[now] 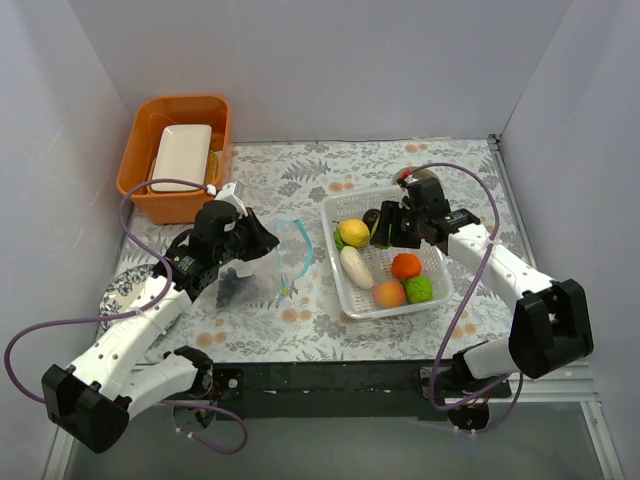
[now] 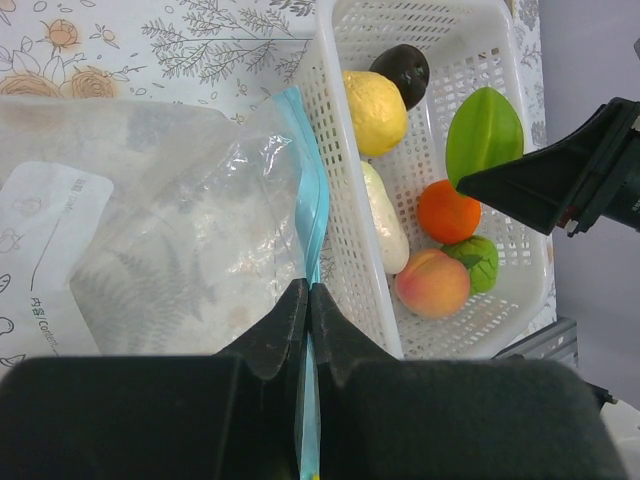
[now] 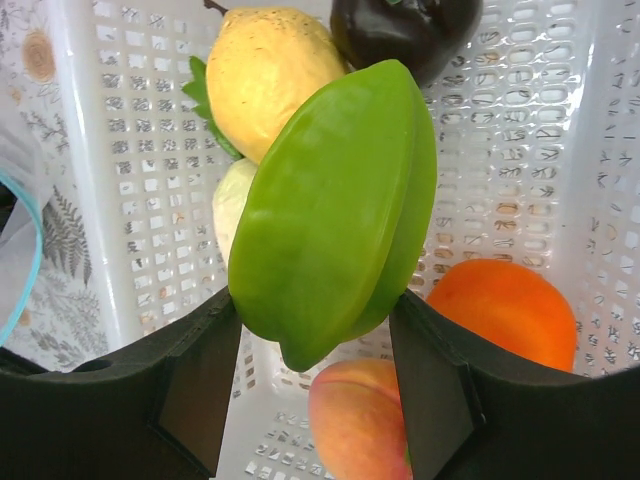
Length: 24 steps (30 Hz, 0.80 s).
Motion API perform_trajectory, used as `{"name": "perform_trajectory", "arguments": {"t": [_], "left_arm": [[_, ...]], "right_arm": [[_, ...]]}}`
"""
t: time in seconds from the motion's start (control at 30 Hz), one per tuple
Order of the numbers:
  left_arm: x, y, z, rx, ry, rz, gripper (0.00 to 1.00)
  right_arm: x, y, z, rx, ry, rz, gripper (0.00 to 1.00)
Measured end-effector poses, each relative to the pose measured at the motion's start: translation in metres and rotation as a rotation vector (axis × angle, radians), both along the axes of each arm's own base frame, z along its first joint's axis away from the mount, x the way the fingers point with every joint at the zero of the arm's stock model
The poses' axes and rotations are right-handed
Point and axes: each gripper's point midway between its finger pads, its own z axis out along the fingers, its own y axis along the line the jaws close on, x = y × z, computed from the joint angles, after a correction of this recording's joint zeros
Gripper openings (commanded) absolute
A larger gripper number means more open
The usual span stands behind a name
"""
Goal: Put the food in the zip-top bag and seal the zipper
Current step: Place the fake fruit in the zipper food storage bag.
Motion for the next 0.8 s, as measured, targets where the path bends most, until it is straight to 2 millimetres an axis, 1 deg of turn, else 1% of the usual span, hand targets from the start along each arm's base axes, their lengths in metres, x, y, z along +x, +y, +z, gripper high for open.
{"name": "perform_trajectory", "arguments": {"t": [0.17,0.3,0.53,0.63,0.7,0.8], "left_arm": [[0.001,-0.001,0.001,-0.006,-0.004,0.000,0.00],[0.004,-0.004,-0.002,-0.008,0.006,-0.003,0.00],[0.006,-0.006,-0.004,-0.013,0.011,-0.007,0.00],[0.005,-0.008,-0.003,-0.017,0.013,-0.014,0.00],[0.004,-0.008,-0.003,-0.020,0.014,-0.018,0.00],[0.004,-0.009,-0.003,-0.022,0.014,-0.022,0.00]], "right_arm": [[-0.008,0.012,0.005,0.035,0.007,0.033,0.31],[-0.022,0.032,0.009,0.072,0.024,0.090,0.31],[-0.050,0.076,0.024,0.145,0.025,0.231,0.31],[-0.056,0.099,0.039,0.176,0.006,0.299,0.31],[-0.060,0.119,0.051,0.207,-0.016,0.355,0.32],[-0.063,0.143,0.063,0.242,-0.036,0.418,0.32]]}}
